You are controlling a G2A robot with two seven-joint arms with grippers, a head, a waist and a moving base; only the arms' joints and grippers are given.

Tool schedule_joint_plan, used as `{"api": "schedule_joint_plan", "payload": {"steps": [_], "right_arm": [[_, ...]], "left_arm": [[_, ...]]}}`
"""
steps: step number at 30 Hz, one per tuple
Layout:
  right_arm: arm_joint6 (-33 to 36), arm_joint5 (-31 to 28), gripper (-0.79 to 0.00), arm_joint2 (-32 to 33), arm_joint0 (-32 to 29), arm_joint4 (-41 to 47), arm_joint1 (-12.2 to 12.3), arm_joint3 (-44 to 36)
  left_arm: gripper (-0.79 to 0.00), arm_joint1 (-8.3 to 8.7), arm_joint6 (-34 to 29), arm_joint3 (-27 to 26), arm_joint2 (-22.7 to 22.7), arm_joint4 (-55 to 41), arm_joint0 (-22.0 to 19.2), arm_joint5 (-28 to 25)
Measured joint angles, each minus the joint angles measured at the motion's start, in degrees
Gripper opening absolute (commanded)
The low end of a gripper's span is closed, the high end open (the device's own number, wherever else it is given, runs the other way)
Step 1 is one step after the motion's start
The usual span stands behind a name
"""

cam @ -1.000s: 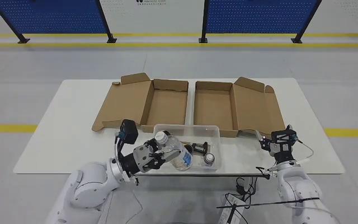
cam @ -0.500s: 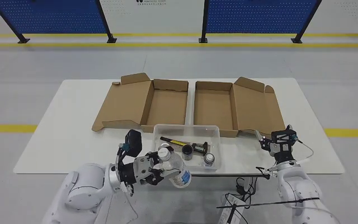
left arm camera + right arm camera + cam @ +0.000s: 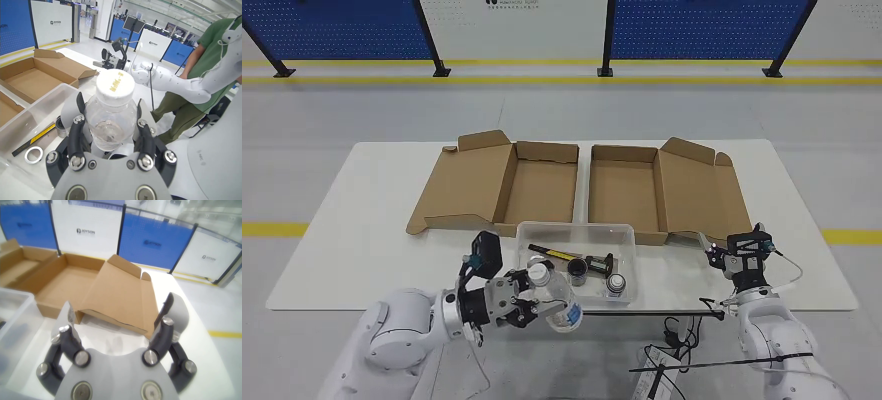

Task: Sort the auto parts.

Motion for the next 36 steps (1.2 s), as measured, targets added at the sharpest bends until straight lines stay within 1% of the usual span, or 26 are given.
{"api": "schedule_joint_plan", "payload": {"steps": [4, 7, 8, 12, 17, 20, 25, 28, 32, 34, 36], "right_arm": [[0.0, 0.0, 0.0, 0.0, 0.0, 0.0, 0.0, 0.0], [0.0, 0.0, 0.0, 0.0, 0.0, 0.0, 0.0, 0.0], [0.0, 0.0, 0.0, 0.0, 0.0, 0.0, 0.0, 0.0], [0.0, 0.0, 0.0, 0.0, 0.0, 0.0, 0.0, 0.0], [0.0, 0.0, 0.0, 0.0, 0.0, 0.0, 0.0, 0.0], [0.0, 0.0, 0.0, 0.0, 0.0, 0.0, 0.0, 0.0], [0.0, 0.0, 0.0, 0.0, 0.0, 0.0, 0.0, 0.0], [0.0, 0.0, 0.0, 0.0, 0.0, 0.0, 0.0, 0.0], [0.0, 0.0, 0.0, 0.0, 0.0, 0.0, 0.0, 0.0], [0.0, 0.0, 0.0, 0.0, 0.0, 0.0, 0.0, 0.0], [0.0, 0.0, 0.0, 0.0, 0.0, 0.0, 0.0, 0.0]], "left_arm": [[-0.785, -0.16, 3.21, 0.64, 0.0, 4.0, -1.59, 3.31], [-0.785, -0.42, 6.65, 1.2, 0.52, 9.09, -3.46, 6.71], [-0.785, -0.52, 8.01, 1.51, 0.92, 11.47, -4.36, 7.74], [-0.785, -0.87, 12.25, 3.94, 3.11, 18.95, -7.53, 8.71], [-0.785, -1.4, 16.89, 7.75, 5.62, 24.72, -12.13, 11.53], [-0.785, -1.74, 19.3, 9.51, 6.93, 27.93, -14.77, 14.09], [-0.785, -2.19, 22.47, 11.09, 8.81, 34.81, -17.89, 18.34], [-0.785, -2.68, 24.21, 12.49, 10.28, 38.15, -19.47, 23.17], [-0.785, -3.62, 25.99, 14.14, 13.19, 42.34, -21.11, 31.21], [-0.785, -3.91, 26.35, 14.37, 14.31, 40.61, -21.72, 33.29], [-0.785, -4.12, 26.87, 15.13, 15.58, 41.7, -21.96, 34.72]]}}
